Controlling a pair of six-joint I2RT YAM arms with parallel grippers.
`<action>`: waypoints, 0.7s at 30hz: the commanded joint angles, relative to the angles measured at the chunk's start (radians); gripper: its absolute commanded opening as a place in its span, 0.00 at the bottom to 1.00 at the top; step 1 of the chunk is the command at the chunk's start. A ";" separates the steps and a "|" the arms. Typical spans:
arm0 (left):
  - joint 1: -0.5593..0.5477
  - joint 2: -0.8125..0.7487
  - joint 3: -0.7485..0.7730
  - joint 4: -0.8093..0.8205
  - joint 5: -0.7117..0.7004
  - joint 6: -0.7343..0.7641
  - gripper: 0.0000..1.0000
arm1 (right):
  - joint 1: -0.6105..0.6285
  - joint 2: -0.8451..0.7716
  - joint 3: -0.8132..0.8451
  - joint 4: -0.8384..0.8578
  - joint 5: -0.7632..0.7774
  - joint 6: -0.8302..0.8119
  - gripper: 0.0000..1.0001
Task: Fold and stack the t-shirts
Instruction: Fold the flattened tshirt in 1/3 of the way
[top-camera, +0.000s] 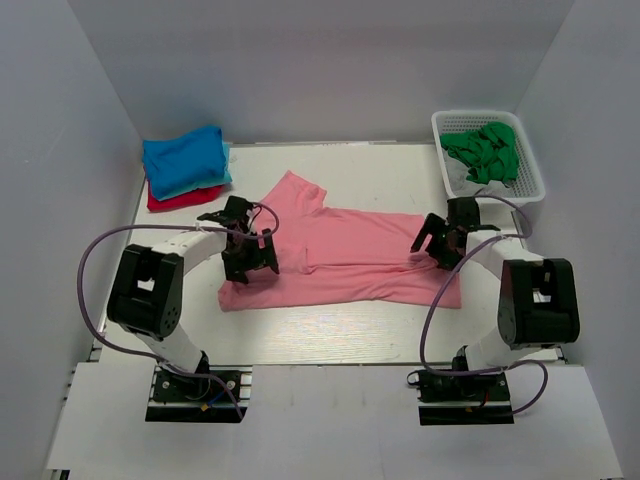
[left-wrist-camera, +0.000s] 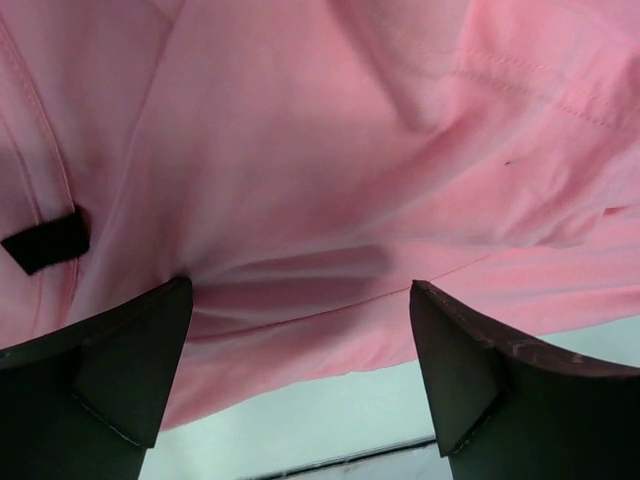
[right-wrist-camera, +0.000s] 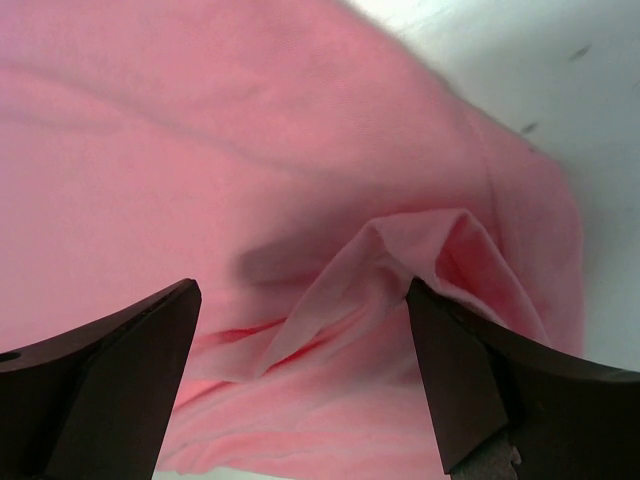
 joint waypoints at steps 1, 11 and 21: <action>0.009 -0.078 -0.033 -0.108 -0.004 -0.004 1.00 | 0.044 -0.045 -0.051 -0.119 -0.087 -0.101 0.90; 0.001 -0.083 0.171 -0.165 -0.013 0.016 1.00 | 0.144 -0.056 -0.017 -0.162 -0.133 -0.175 0.90; 0.001 0.222 0.680 -0.224 -0.125 0.100 1.00 | 0.115 -0.012 0.180 -0.417 0.271 -0.029 0.90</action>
